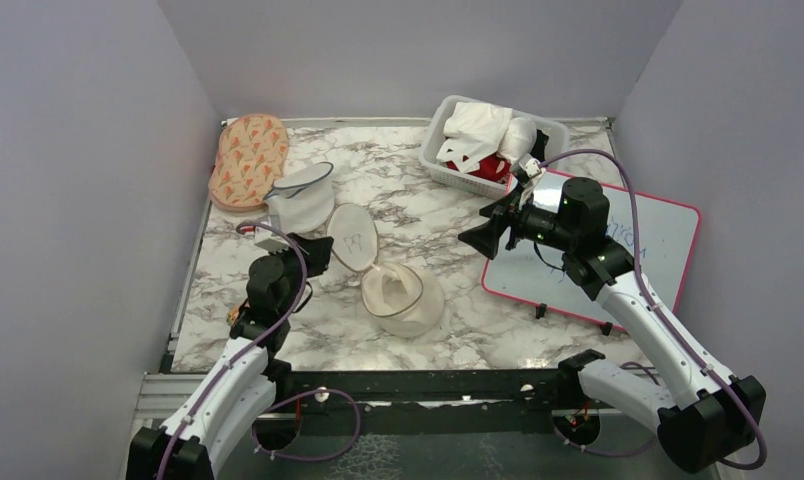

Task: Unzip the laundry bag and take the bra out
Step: Close the laundry bag at the center of the board.

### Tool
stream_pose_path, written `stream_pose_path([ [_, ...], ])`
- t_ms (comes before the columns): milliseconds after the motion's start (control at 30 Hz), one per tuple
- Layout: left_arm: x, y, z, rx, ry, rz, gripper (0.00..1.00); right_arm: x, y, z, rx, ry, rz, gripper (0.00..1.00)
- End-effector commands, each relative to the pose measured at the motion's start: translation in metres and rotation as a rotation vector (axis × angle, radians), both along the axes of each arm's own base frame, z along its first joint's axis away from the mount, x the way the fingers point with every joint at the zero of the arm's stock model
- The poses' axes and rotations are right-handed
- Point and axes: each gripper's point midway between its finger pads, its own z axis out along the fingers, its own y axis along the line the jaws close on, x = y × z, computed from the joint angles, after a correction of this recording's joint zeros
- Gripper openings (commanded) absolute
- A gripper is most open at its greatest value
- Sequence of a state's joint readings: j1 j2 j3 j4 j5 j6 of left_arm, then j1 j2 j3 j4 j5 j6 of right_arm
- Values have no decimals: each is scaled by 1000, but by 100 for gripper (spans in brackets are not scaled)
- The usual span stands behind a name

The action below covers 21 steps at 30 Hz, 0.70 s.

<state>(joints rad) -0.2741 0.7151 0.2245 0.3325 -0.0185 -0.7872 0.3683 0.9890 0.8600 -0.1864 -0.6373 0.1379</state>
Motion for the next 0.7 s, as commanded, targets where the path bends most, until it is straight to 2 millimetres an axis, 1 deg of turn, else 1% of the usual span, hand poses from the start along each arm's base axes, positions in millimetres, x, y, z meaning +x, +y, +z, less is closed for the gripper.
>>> stream_pose_path([
  [0, -11, -20, 47, 167, -268, -200, 0, 0, -2, -7, -9, 32, -15, 84],
  [33, -14, -26, 53, 203, -302, -246, 0, 0, -2, -8, -11, 38, -17, 84],
  [133, -21, -40, 68, 201, -371, -323, 0, -1, -3, -11, -12, 48, -22, 84],
  [233, -27, -54, 83, 259, -444, -412, 0, 0, -3, -11, -18, 56, -27, 84],
  [333, -35, -63, 104, 361, -565, -492, 0, 0, -4, -6, -16, 52, -30, 84],
  [433, -49, -69, 123, 471, -710, -559, 0, 0, -2, -5, -9, 62, -28, 84],
  [533, -62, -80, 129, 549, -815, -660, 0, -1, 1, -11, 0, 95, -9, 84],
  [667, -78, -94, 132, 572, -894, -776, 0, -6, 11, -22, 19, 161, 51, 83],
])
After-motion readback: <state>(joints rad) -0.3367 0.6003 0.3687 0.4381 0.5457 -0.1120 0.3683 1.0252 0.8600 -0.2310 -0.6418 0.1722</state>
